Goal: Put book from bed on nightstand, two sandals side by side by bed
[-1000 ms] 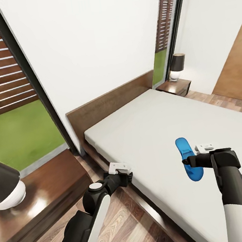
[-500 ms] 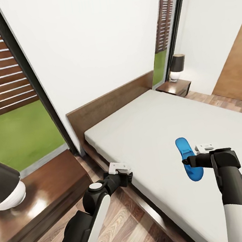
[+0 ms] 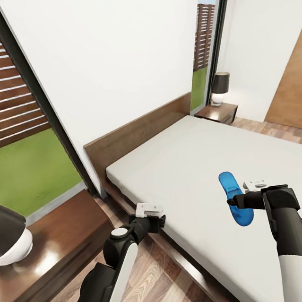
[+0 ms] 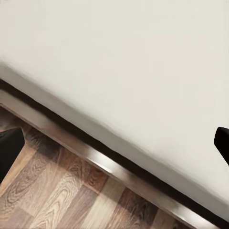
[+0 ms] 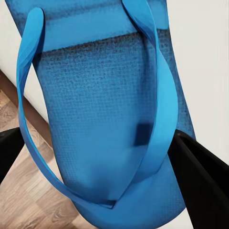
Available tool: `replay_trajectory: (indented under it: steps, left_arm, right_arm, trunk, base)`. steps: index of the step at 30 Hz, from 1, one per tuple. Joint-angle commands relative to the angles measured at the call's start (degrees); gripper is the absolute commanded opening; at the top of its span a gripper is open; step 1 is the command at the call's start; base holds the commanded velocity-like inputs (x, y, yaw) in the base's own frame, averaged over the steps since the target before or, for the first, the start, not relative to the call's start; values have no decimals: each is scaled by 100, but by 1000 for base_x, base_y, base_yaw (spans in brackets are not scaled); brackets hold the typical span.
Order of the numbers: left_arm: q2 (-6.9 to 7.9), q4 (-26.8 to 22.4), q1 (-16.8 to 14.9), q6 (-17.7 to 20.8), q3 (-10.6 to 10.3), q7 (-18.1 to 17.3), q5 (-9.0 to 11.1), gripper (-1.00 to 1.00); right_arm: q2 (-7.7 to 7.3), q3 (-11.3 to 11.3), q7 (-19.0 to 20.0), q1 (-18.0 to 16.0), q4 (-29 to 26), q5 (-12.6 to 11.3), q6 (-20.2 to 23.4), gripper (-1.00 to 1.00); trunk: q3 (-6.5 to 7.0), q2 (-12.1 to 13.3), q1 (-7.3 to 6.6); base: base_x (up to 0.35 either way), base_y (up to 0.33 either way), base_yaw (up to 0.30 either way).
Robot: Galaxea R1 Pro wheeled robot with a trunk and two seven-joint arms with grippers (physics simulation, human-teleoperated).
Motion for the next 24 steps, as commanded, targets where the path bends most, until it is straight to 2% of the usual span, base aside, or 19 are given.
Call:
replay_trajectory:
  steps: [1,24]
  left_arm:
    - [0,-6,-6,21,-4,56,60,100]
    - [0,-6,-6,21,-4,52,60,100]
  right_arm:
    - [-1,-4,60,-6,-5,54,16,-100]
    - [4,1,55,-6,-5,54,16,-100]
  trunk:
    - [-1,-11,4]
    - [216,-11,4]
  base:
    - [0,0,0]
    - [0,0,0]
